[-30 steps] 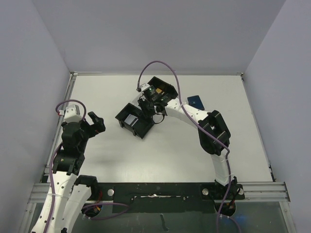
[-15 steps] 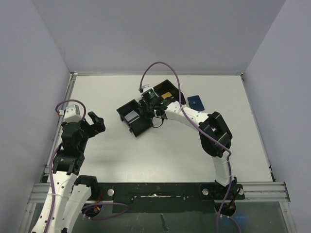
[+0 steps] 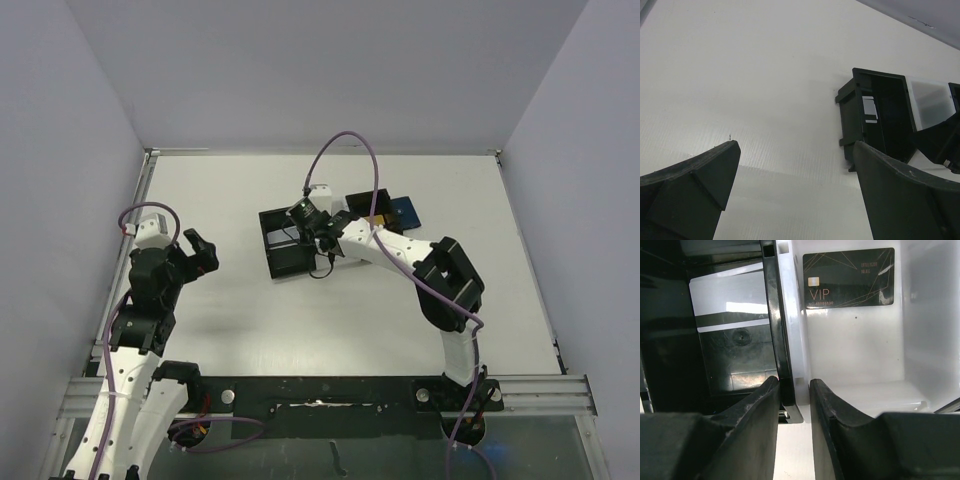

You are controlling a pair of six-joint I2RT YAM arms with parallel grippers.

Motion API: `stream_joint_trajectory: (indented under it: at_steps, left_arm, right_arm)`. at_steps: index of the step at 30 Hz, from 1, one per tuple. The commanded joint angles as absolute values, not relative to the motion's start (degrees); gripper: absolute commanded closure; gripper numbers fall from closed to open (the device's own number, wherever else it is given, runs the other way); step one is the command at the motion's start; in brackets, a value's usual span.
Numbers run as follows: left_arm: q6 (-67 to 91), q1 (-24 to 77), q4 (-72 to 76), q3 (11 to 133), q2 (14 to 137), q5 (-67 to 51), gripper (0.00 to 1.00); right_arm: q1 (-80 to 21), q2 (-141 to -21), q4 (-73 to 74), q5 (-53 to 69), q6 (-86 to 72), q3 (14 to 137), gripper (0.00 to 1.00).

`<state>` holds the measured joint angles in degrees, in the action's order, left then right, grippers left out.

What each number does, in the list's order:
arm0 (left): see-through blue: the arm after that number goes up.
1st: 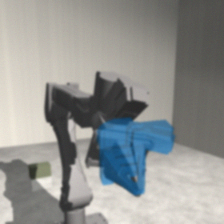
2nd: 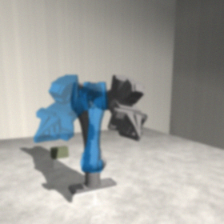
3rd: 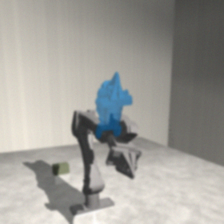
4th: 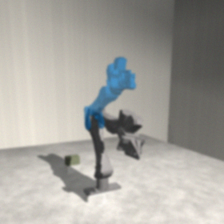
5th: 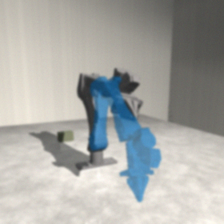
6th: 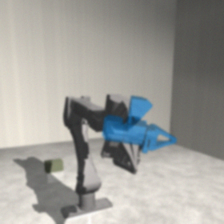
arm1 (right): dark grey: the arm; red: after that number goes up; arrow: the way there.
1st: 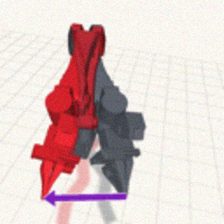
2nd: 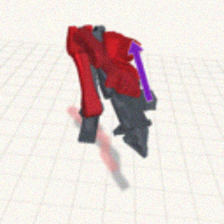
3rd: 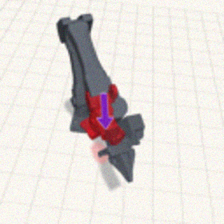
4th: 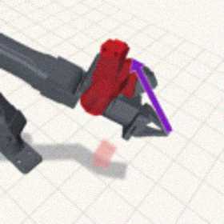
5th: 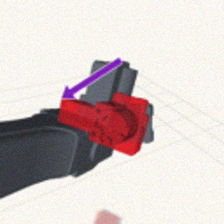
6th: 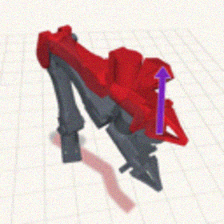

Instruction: Take the credit cards out of the card holder

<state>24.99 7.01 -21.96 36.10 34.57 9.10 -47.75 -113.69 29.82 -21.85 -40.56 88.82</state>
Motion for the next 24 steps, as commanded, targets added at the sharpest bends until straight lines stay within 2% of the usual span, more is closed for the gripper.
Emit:
stream_joint_trajectory:
  at_steps: [1,5,10,14,21,24]
  left_arm:
    - [24.2,6.5,-18.0,36.5,34.5,7.9,0.03]
    - [24.2,6.5,-17.9,36.4,34.3,7.9,0.03]
    - [24.2,6.5,-17.9,36.4,34.4,7.9,0.03]
    - [24.1,6.5,-17.7,36.3,34.4,7.7,0.03]
    - [24.1,6.5,-16.2,35.3,35.5,4.7,0.03]
    - [23.8,6.6,-15.3,35.4,38.6,0.3,0.03]
  right_arm:
    - [-49.4,-112.0,34.9,-25.0,-46.3,88.7,0.78]
    - [-49.6,-111.4,35.6,-24.7,-45.5,90.2,0.71]
    - [-49.4,-107.7,34.0,-21.2,-42.1,91.5,0.51]
    - [-49.0,-101.6,32.8,-21.6,-39.7,90.4,0.40]
    - [-40.2,-90.6,33.4,-21.9,-39.6,81.0,0.38]
    - [-35.3,-86.7,30.2,-16.4,-38.3,74.8,0.36]
